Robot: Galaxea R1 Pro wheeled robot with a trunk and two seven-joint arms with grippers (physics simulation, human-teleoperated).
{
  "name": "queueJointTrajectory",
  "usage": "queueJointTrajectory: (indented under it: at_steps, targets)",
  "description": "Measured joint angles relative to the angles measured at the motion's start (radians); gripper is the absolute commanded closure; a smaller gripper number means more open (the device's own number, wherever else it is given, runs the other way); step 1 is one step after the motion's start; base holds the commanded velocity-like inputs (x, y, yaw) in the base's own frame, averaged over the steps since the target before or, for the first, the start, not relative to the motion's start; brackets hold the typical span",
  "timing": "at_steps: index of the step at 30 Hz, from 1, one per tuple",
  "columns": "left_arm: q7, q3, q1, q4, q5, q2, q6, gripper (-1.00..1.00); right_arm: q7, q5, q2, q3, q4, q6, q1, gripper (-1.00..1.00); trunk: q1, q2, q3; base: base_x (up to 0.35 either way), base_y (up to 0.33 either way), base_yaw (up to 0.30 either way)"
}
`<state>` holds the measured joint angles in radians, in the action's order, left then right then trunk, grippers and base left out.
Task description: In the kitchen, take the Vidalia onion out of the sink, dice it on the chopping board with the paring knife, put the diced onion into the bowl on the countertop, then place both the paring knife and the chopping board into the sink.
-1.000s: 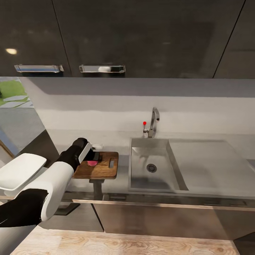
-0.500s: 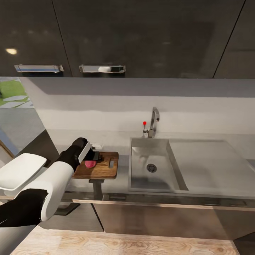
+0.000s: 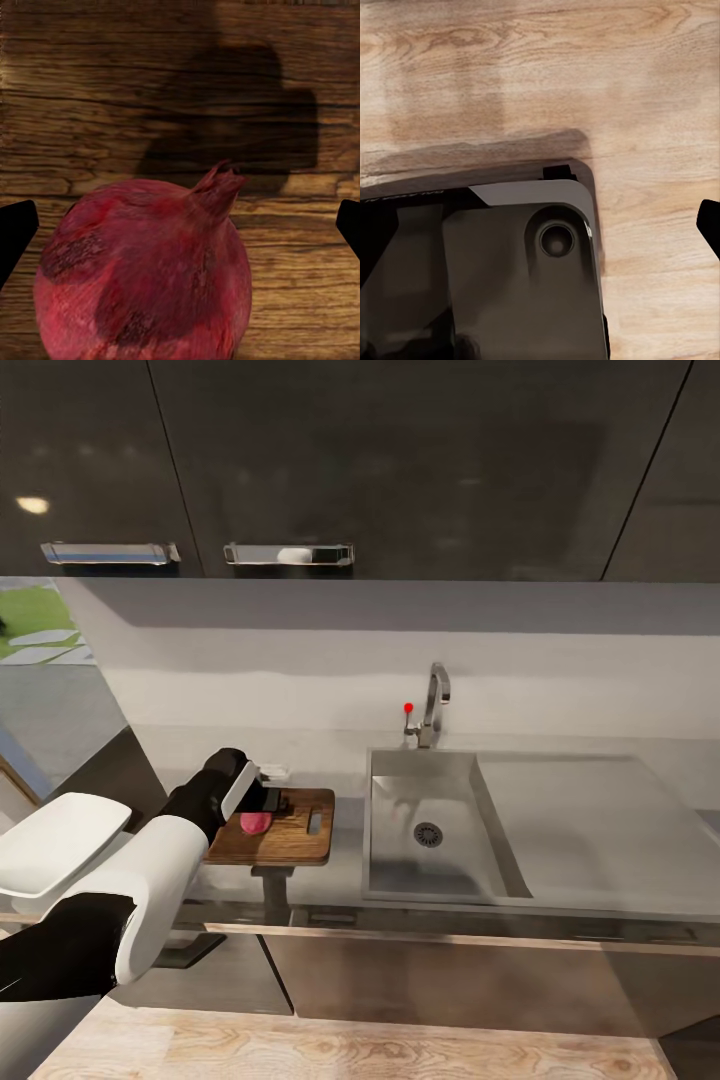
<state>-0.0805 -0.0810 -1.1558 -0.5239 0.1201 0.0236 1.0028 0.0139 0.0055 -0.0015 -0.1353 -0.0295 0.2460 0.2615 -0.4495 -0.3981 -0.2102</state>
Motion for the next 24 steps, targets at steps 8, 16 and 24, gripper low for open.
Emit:
queueJointTrajectory:
  at_steps: [8,16,24]
  targets:
    - [-0.001,0.0,0.0,-0.164,0.004,-0.014,0.007,-1.0,0.0,0.0,0.0,0.0,-0.001,0.0,0.0,-1.0,0.0,0.0,0.0,-0.04,0.0,0.0]
    - [-0.001,-0.001,0.0,-0.201,0.005,-0.016,0.008,-1.0,0.0,0.0,0.0,0.0,-0.001,0.0,0.0,-1.0,0.0,0.0,0.0,-0.01,0.0,0.0]
    - [-0.001,-0.001,0.0,-0.198,0.004,-0.018,0.007,-1.0,0.0,0.0,0.0,0.001,-0.001,0.0,0.0,-1.0,0.0,0.0,0.0,-0.222,0.0,0.0]
